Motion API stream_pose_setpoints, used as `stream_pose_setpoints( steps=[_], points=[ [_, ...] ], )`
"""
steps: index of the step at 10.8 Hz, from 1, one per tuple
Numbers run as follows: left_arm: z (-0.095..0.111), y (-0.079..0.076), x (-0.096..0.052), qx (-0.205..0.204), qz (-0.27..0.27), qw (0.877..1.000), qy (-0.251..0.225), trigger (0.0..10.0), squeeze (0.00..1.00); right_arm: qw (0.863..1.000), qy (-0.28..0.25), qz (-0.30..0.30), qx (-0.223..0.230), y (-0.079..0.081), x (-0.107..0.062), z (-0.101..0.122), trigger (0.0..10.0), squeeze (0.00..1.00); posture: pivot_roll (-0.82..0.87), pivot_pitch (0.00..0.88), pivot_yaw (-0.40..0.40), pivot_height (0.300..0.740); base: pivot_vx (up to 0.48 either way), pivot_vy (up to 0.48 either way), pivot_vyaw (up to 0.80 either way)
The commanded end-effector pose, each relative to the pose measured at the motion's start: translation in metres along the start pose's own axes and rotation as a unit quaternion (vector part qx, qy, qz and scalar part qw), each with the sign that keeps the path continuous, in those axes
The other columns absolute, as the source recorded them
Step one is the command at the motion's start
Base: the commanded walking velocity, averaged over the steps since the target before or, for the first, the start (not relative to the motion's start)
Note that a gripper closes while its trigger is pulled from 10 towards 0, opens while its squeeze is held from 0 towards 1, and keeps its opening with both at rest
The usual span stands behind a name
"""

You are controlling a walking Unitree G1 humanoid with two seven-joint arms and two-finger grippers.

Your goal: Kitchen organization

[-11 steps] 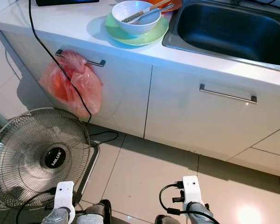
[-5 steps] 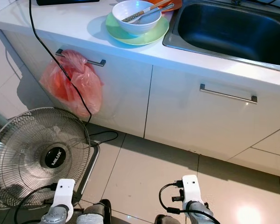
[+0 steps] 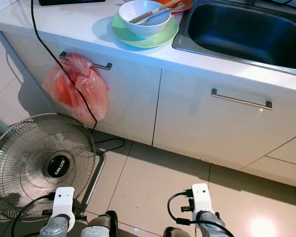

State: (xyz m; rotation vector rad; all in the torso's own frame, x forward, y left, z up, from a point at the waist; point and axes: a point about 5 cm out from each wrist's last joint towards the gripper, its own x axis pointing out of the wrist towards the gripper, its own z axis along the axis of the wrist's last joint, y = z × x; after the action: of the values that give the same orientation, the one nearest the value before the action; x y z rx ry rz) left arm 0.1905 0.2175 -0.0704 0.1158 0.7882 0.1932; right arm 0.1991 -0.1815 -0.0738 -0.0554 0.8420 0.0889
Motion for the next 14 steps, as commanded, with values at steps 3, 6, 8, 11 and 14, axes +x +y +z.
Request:
stream_pose_setpoints(
  steps=[3, 6, 8, 11, 14],
  points=[
    [-0.005, -0.004, -0.001, -0.002, -0.012, 1.000, 0.007, 10.0, 0.00, 1.000, 0.011, 0.000, 0.010, -0.001, -0.002, -0.007, 10.0, 0.00, 0.17, 0.224, -0.030, 0.740, 0.000, 0.000, 0.00],
    [-0.005, -0.008, -0.002, -0.003, -0.021, 1.000, 0.004, 10.0, 0.00, 1.000, 0.012, 0.002, 0.007, 0.000, -0.002, -0.007, 10.0, 0.00, 0.17, 0.221, -0.029, 0.740, 0.000, 0.000, 0.00],
    [-0.005, -0.008, -0.002, -0.002, -0.025, 1.000, 0.002, 10.0, 0.00, 1.000, 0.012, 0.003, 0.007, 0.000, -0.002, -0.008, 10.0, 0.00, 0.17, 0.214, -0.028, 0.740, 0.000, 0.000, 0.00],
    [-0.002, -0.009, -0.002, -0.004, -0.024, 1.000, -0.009, 10.0, 0.00, 1.000, 0.011, 0.005, 0.007, 0.000, -0.002, -0.009, 10.0, 0.00, 0.17, 0.208, -0.028, 0.740, 0.000, 0.000, 0.00],
    [0.008, -0.011, 0.000, -0.016, -0.026, 0.999, -0.033, 10.0, 0.00, 1.000, -0.009, 0.000, 0.018, 0.000, -0.003, -0.006, 10.0, 0.00, 0.17, 0.211, -0.031, 0.740, 0.000, 0.000, 0.00]
  ],
)
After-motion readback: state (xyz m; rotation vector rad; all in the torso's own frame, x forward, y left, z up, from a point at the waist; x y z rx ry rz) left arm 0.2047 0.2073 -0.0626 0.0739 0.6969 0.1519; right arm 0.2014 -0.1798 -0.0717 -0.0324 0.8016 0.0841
